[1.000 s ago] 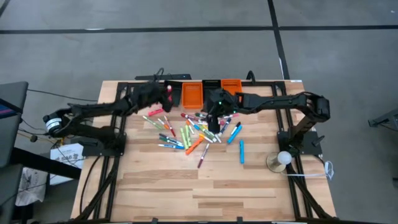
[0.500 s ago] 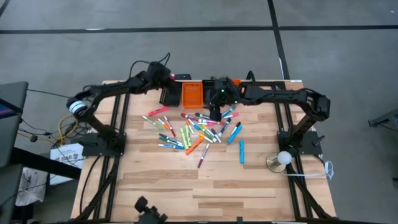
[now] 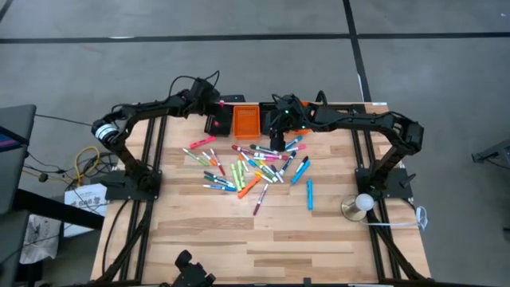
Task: Pick & Place Markers
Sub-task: Put the right big pink highlighter pen into the left black basket, then put the big pink highlighter pen into the left black basket
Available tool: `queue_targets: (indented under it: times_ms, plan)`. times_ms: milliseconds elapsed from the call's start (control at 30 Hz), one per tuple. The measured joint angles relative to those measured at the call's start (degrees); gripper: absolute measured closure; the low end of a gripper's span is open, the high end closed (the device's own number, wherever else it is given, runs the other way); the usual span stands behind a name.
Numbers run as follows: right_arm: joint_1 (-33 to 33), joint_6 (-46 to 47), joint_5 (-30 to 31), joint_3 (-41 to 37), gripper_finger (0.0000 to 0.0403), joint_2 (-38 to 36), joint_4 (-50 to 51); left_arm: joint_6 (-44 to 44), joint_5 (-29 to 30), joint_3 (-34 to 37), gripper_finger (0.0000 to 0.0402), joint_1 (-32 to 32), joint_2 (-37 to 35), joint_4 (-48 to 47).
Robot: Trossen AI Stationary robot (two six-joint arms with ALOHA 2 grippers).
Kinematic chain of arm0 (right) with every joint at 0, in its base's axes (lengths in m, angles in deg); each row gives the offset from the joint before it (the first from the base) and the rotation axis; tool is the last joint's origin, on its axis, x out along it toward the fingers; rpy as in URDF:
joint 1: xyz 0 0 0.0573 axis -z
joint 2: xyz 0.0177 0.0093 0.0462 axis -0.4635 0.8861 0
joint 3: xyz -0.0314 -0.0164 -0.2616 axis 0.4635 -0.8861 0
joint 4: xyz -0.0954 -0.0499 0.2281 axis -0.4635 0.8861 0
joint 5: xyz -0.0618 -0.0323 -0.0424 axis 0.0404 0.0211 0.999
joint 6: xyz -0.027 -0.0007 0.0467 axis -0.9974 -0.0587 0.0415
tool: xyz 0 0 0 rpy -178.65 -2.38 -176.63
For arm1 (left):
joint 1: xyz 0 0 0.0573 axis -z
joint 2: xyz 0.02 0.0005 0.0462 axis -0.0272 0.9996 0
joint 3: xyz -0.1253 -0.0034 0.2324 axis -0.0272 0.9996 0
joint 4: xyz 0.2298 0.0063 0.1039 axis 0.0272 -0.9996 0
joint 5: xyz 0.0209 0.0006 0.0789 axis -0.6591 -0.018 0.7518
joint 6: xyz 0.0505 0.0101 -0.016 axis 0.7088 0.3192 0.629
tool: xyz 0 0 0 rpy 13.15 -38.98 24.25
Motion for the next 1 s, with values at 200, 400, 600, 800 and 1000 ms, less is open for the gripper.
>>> queue_targets:
  times_ms: [200,400,600,800,1000]
  plan:
    - [-0.15,0.0,-0.01,0.0,0.0211,0.0,0.0,0.12,0.04,0.0,0.0293,-0.07,0.0,-0.01]
    - [-0.13,0.01,-0.01,0.0,0.0213,0.0,0.0,0.12,0.04,0.0,0.0235,-0.07,0.0,-0.04]
    - [-0.13,0.0,0.01,0.0,0.0213,0.0,0.02,0.83,0.04,0.0,0.0208,-0.05,0.0,-0.17]
    - [-0.13,0.0,0.01,0.0,0.0211,0.0,0.01,6.65,0.13,0.07,0.0211,2.01,-2.02,-0.69]
    - [-0.13,-0.46,0.01,0.0,0.0213,0.0,-0.11,16.71,3.64,0.09,0.0219,10.1,-11.68,-5.41]
